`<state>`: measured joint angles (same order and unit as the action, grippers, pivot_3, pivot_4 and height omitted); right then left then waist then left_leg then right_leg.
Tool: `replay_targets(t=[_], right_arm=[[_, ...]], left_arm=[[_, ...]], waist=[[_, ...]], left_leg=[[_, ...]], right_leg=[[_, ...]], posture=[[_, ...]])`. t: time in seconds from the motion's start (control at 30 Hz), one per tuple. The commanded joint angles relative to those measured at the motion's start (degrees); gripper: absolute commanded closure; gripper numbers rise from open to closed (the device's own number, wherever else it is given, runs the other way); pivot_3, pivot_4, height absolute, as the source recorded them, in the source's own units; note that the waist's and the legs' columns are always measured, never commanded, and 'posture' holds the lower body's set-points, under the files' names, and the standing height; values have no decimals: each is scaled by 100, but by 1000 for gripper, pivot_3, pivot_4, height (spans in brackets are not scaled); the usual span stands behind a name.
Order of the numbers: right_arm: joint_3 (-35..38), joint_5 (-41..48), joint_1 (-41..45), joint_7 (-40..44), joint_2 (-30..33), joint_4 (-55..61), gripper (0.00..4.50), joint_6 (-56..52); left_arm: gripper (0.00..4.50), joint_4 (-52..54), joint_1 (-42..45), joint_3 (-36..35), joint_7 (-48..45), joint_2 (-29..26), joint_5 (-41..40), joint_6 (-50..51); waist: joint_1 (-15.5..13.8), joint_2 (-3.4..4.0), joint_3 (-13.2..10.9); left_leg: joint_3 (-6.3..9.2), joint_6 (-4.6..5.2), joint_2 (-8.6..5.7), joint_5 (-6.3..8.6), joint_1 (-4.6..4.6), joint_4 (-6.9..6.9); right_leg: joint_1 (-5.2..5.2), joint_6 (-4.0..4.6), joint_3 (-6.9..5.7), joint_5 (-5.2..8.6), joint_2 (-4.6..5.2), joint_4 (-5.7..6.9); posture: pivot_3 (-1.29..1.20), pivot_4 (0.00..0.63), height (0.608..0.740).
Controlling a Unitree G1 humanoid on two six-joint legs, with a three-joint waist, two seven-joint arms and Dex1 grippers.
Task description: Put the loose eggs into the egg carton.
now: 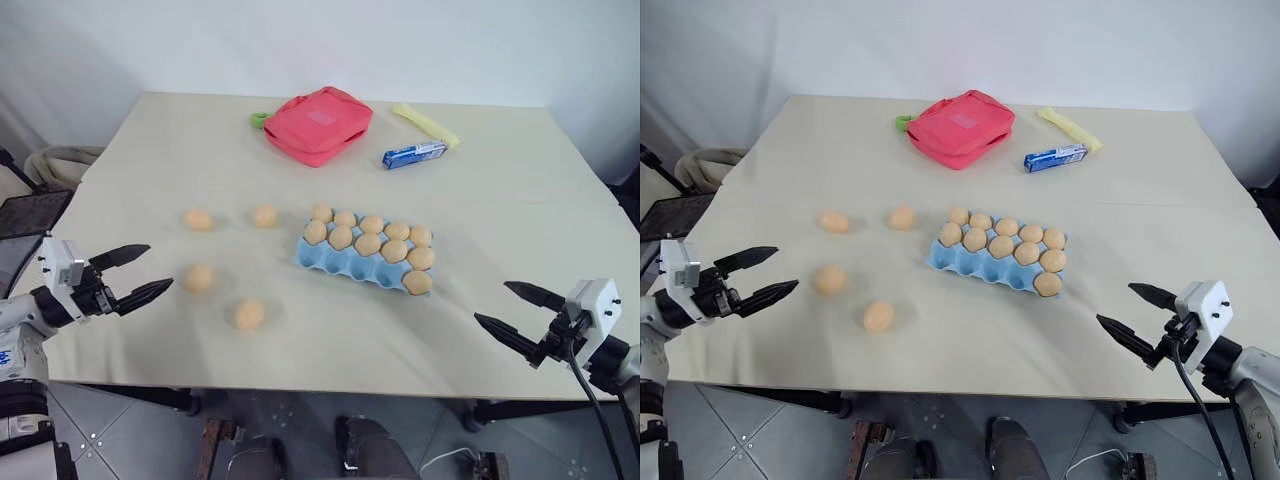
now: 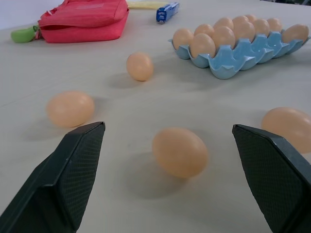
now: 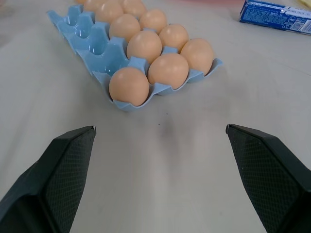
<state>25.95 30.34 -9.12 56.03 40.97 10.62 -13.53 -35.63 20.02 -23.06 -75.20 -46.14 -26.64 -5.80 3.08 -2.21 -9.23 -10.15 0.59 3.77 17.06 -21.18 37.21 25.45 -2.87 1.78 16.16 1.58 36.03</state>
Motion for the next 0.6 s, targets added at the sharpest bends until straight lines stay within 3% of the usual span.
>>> replay_targets(t=[0.03, 0.37, 0.6], right_arm=[[74, 37, 62, -32, 38, 72, 0, 83], [53, 24, 191, -42, 73, 24, 0, 34], [-3, 13, 304, 32, 120, -80, 0, 53]], left_arm=[[22, -39, 124, -56, -84, -55, -76, -51], [22, 789, -245, -106, 219, -159, -290, 1222], [22, 1447, -707, -243, 332, -110, -263, 1041]], waist=[[1, 0, 0], [2, 0, 0], [2, 0, 0]], left_leg=[[0, 0, 0, 0, 0, 0], [1, 1, 0, 0, -1, -1], [4, -3, 2, -2, 1, 0]], right_leg=[[0, 0, 0, 0, 0, 1], [0, -1, -1, 0, 0, 2], [0, 1, -2, 0, 0, 4]], posture=[[0, 150, 740], [0, 150, 740], [0, 150, 740]])
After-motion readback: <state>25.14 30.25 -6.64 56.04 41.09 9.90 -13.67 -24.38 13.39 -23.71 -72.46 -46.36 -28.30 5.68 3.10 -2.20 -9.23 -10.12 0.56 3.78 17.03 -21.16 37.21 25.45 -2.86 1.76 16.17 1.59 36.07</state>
